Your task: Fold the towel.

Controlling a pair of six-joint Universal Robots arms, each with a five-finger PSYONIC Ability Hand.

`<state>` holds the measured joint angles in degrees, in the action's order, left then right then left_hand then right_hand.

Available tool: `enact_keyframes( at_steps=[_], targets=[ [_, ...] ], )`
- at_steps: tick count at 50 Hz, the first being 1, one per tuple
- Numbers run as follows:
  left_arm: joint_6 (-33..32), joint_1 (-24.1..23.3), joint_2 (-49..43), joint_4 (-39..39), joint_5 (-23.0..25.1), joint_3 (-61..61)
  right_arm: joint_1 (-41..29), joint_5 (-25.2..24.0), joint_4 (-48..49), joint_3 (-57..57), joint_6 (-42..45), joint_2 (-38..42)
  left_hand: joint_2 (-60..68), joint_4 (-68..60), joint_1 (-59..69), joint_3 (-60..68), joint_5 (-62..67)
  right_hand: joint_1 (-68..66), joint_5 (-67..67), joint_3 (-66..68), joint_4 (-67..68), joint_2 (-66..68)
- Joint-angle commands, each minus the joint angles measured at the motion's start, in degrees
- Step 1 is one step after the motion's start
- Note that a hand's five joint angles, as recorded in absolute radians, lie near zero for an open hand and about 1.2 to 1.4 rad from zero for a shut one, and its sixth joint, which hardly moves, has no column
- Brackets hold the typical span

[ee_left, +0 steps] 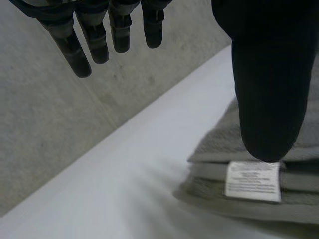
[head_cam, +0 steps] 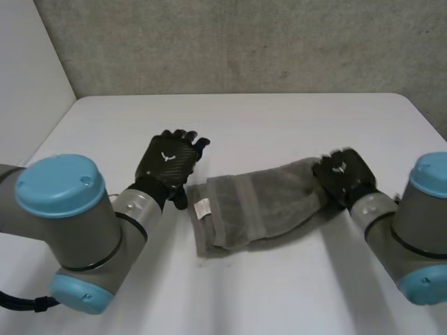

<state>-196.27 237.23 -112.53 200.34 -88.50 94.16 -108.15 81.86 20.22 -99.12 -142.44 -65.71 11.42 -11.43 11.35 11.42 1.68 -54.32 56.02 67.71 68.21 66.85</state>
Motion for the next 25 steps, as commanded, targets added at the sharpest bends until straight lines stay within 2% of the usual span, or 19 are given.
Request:
enact_keyframes(
  at_steps=[1, 5, 6, 8, 12, 13, 14, 15, 16, 20, 22, 23, 24, 25],
  targets=[
    [0.01, 0.77, 6.6, 0.05, -0.44, 4.0, -17.27, 0.58, 0.44, 7.28, 2.6, 1.02, 0.81, -0.81, 0.89, 0.81, 0.55, -25.68, 13.98, 12.29, 11.79, 13.15],
    [0.01, 2.0, 8.29, -0.12, -2.12, 5.24, -25.16, -0.03, 0.79, 9.73, 6.71, 6.54, 0.64, -0.64, 0.72, 0.64, 0.38, -25.68, 13.98, 12.29, 11.79, 13.15],
    [0.01, 2.44, 8.81, -0.12, -2.9, 5.68, -25.18, -0.03, 0.79, 9.74, 6.73, 6.56, 0.48, -0.47, 0.55, 0.48, 0.22, -25.68, 13.98, 12.29, 11.79, 13.15],
    [0.01, 2.71, 9.17, -0.12, -3.35, 6.12, -29.12, -1.95, 0.7, 10.52, 11.19, 10.32, 0.48, -0.47, 0.55, 0.48, 0.22, -25.68, 13.98, 12.29, 11.79, 13.15],
    [0.27, 2.88, 9.52, -0.12, -3.7, 7.0, -30.99, -4.87, 0.7, 10.79, 14.03, 12.97, 0.31, -0.3, 0.38, 0.31, 0.05, -25.68, 13.98, 12.29, 11.79, 13.15],
    [0.27, 2.88, 9.52, -0.12, -3.7, 7.0, -31.07, -5.74, 0.7, 10.79, 14.12, 13.32, 0.31, -0.3, 0.38, 0.31, 0.05, -19.24, 7.54, 5.85, 5.36, 6.71],
    [0.36, 2.88, 9.52, -0.12, -3.7, 6.91, -30.99, -5.66, 0.87, 10.79, 13.86, 12.98, 0.31, -0.3, 0.38, 0.31, 0.05, 9.3, -21.0, -22.69, -23.19, -21.83],
    [0.44, 2.97, 9.52, -0.12, -3.7, 6.83, -30.99, -5.66, 0.88, 10.79, 13.85, 12.97, 0.31, -0.3, 0.38, 0.31, 0.05, 9.59, -21.28, -22.98, -23.47, -22.12],
    [0.45, 2.97, 9.52, -0.12, -3.7, 6.82, -30.9, -5.4, 0.96, 10.7, 12.81, 12.02, 0.31, -0.3, 0.38, 0.31, 0.05, 41.23, -52.93, -54.62, -55.11, -53.76],
    [0.71, 3.06, 9.43, 0.05, -3.52, 5.77, -29.67, -4.43, 0.88, 10.62, 6.56, 8.05, 0.81, -0.81, 0.88, 0.81, 0.55, 44.32, -56.02, -57.71, -58.21, -56.85],
    [0.71, 3.06, 9.43, 0.05, -3.52, 5.25, -23.81, -4.08, 0.61, 9.57, -4.02, 3.59, 0.98, -0.97, 1.05, 0.98, 0.72, 44.32, -56.02, -57.71, -58.21, -56.85],
    [0.8, 2.89, 9.17, 0.14, -3.52, 4.2, -23.78, -4.08, 0.61, 9.56, -4.08, 3.57, 1.31, -1.31, 1.39, 1.31, 1.05, 44.32, -56.02, -57.71, -58.21, -56.85],
    [0.8, 2.88, 9.17, 0.14, -3.52, 4.19, -20.99, -3.99, 0.0, 9.21, -9.65, 1.48, 1.32, -1.31, 1.39, 1.32, 1.06, 44.32, -56.02, -57.71, -58.21, -56.85],
    [1.14, 2.36, 8.73, 0.06, -3.61, 2.97, -20.97, -3.99, 0.0, 9.21, -9.7, 1.46, 1.48, -1.48, 1.56, 1.48, 1.22, 44.32, -56.02, -57.71, -58.21, -56.85]
  ],
)
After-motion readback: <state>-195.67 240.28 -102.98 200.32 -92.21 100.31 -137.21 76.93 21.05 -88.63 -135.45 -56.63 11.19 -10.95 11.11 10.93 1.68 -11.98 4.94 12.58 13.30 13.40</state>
